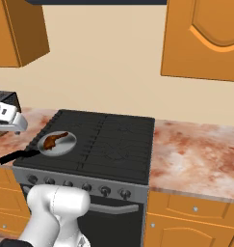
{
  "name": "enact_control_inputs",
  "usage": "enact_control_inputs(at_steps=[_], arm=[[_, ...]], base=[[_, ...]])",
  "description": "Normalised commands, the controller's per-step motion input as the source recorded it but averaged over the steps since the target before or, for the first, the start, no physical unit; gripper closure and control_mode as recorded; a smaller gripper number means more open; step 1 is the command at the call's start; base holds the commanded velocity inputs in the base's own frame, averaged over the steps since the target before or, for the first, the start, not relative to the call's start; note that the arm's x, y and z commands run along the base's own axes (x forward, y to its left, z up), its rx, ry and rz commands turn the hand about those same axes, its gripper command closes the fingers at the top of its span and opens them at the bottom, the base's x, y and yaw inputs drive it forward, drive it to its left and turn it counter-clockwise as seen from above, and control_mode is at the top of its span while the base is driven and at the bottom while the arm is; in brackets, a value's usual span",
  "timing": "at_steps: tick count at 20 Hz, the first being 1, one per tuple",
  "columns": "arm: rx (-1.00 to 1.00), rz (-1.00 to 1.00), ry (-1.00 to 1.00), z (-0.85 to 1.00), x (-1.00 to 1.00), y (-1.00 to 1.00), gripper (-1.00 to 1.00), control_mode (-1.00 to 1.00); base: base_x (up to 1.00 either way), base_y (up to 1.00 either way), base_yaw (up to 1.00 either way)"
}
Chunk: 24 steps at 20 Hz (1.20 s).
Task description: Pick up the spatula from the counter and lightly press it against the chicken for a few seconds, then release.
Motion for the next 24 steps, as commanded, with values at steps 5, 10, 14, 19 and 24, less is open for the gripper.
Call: enact_control_inputs(at_steps=[5,10,14,19,24], arm=[[0.0,0.04,0.0,0.13,-0.04,0.55,-1.0,-1.0],[0.0,0.02,0.0,0.01,0.0,0.56,-1.0,-1.0],[0.0,0.03,0.0,-0.01,0.0,0.42,-1.0,-1.0],[0.04,0.01,0.0,-0.07,0.0,0.32,-1.0,-1.0],[0.11,0.0,0.0,-0.17,0.0,0.25,-1.0,-1.0]], base=[[0.0,0.0,0.0],[0.0,0.0,0.0],[0.0,0.0,0.0],[0.0,0.0,0.0],[0.0,0.0,0.0]])
